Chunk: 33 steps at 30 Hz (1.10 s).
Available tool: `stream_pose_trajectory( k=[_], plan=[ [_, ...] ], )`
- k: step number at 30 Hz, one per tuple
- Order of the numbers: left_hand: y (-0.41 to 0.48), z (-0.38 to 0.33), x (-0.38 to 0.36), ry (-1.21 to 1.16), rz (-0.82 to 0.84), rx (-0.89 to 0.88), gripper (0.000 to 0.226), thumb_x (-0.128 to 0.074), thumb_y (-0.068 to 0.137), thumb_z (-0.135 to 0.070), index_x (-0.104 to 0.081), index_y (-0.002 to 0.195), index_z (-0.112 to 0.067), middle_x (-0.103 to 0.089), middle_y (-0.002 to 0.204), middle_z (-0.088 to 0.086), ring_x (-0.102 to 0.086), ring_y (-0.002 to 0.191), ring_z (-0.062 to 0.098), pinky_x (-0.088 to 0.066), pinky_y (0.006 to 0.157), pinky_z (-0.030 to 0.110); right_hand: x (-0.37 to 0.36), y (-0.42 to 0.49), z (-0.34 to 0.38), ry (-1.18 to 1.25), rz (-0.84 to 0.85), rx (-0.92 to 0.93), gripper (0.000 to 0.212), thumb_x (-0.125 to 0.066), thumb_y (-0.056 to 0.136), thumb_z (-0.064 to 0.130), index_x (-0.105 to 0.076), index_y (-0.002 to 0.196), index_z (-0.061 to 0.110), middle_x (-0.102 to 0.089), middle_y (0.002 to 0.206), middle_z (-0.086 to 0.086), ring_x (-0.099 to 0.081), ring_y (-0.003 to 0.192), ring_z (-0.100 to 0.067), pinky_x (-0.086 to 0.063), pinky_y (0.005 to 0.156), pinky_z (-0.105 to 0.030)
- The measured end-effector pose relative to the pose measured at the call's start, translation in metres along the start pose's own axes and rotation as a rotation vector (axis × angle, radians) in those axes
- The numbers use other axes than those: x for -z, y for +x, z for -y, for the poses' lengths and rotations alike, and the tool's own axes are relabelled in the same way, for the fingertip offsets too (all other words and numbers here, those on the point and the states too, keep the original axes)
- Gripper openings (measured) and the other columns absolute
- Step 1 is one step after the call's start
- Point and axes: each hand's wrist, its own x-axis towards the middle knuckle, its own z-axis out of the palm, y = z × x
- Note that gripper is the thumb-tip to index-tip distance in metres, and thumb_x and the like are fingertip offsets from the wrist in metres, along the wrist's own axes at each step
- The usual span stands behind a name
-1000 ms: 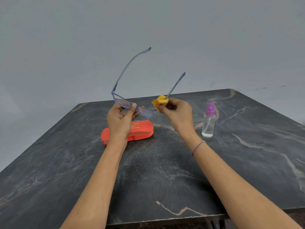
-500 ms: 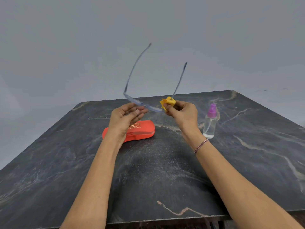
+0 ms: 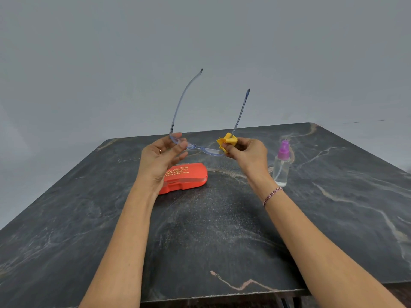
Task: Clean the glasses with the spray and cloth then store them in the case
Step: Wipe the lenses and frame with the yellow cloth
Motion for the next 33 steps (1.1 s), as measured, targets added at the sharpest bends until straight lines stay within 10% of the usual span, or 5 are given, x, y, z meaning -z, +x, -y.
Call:
stream_pose_trajectory(
  k=[24,33],
  plan=[
    [-0.016,0.028,-0.042,0.455,-0.125,-0.363,0.048,-0.086,0.061,-0.016,-0.065,0.104,-0.015,-0.071,0.1,0.006,-0.069,0.092,0.011,-0.056,0.084,0.026,-0.011,-0.015,0.021,0.064,0.263,0.187,0.015,-0.06,0.088,0.008,-0.072,0.095,0.014,-0.072,0.087,-0.004,-0.064,0.076,-0.006,-0.053,0.076,-0.022],
    [-0.023,0.03,-0.05,0.713,-0.17,-0.572,0.028,-0.077,0.071,-0.01,-0.067,0.097,-0.008,-0.063,0.091,-0.005,-0.06,0.086,0.005,-0.044,0.08,0.003,-0.025,-0.028,0.022,0.048,0.133,0.189,0.011,-0.073,0.079,0.022,-0.074,0.089,0.016,-0.069,0.077,0.008,-0.063,0.073,0.0,-0.05,0.07,-0.024]
  ],
)
